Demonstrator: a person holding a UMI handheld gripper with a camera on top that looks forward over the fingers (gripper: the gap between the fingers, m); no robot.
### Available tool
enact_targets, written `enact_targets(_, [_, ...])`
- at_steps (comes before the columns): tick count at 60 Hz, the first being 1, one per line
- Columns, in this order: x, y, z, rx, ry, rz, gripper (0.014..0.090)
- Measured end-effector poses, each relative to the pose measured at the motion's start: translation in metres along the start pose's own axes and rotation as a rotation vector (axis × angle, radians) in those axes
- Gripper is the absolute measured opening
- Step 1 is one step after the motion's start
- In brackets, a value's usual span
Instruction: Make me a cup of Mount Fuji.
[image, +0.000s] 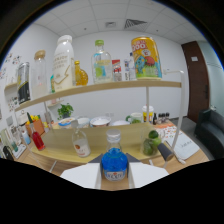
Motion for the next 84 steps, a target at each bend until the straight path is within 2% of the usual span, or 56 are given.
enact_targets(11, [0.009,0.075,-0.019,-0.113,0.054,0.006,0.0360])
enact_targets(17, [0.012,0.093,-0.019,-0.137,0.086,-0.146,0.0361])
enact_targets(49, [0.007,0.083,-0.003,-0.140,0.220,-1.474,0.0359])
enact_targets(63, [0.009,0.082,0.006,-0.189,0.267,-1.863,0.0357])
enact_targets(77, [0.004,0.086,0.005,-0.214,0.259,-1.928,0.0360])
enact_targets(84, [-0.002,0.080,-0.001,-0.176,0.225,-1.764,0.0363])
